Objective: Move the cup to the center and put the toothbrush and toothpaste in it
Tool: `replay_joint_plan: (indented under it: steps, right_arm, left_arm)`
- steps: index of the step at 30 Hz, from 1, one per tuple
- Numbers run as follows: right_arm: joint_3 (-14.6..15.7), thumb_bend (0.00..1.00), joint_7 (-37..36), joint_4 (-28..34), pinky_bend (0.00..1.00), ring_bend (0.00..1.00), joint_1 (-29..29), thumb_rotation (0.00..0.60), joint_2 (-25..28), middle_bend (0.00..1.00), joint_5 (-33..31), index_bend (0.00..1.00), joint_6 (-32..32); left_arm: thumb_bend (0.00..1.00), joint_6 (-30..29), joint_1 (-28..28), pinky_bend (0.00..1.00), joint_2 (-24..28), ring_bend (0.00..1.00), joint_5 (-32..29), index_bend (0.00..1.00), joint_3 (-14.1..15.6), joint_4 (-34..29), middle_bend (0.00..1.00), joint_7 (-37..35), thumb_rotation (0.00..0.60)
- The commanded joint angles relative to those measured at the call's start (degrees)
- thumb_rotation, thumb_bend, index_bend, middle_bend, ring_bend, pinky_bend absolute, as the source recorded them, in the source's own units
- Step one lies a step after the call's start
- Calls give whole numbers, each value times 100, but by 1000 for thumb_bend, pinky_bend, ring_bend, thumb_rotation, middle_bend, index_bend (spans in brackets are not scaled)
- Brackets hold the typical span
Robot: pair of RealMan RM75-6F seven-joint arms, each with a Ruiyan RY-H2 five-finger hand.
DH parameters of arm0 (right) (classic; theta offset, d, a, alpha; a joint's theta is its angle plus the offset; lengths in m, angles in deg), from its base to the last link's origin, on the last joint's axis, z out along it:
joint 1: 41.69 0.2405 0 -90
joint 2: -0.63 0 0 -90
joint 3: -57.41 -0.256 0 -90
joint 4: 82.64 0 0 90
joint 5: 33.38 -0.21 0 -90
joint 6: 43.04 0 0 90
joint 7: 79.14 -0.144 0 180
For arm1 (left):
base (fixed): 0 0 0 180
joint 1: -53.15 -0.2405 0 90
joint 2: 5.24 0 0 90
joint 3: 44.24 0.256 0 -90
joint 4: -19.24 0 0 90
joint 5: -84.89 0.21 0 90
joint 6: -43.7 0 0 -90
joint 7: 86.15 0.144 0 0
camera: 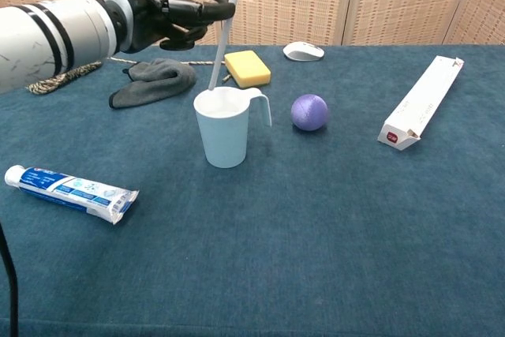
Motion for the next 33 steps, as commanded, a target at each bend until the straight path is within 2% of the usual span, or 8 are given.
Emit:
replay_joint_plan:
  steps: [1,10,18,21,28,33]
  right_arm:
    - [-4,206,-28,-15,182,158,-12,600,4,190,-13,0,-2]
    - [-14,207,-79,-47,182,158,-36,600,2,190,-1,0,-15]
    - [-19,207,-159,-102,182,158,-66,600,0,190,-25,0,-16]
    - [-21,207,-189,-125,182,158,-59,600,-10,190,-14,0,-3]
    - [-24,207,-241,-142,182,166,-58,600,-11,190,42,0,-32]
    - [-27,206,-274,-150,182,166,-67,600,-13,190,52,0,-49]
  left_arm:
    - [459,-91,108,1000,-166,819,-199,620,-32,125,955,149,600]
    - [458,-273,325,1000,-516,815,-500,614,-129,239,955,459,600]
    - [459,-394,394,1000,-794,794,-528,604,30,562,933,767,600]
    - [458,-338,353,968,-812,756,-490,584,73,575,897,727,600]
    - [458,-525,258,795,-857,609,-170,549,225,688,742,870,600]
    - [457,-487,165,703,-751,404,-10,446,367,616,516,963,600]
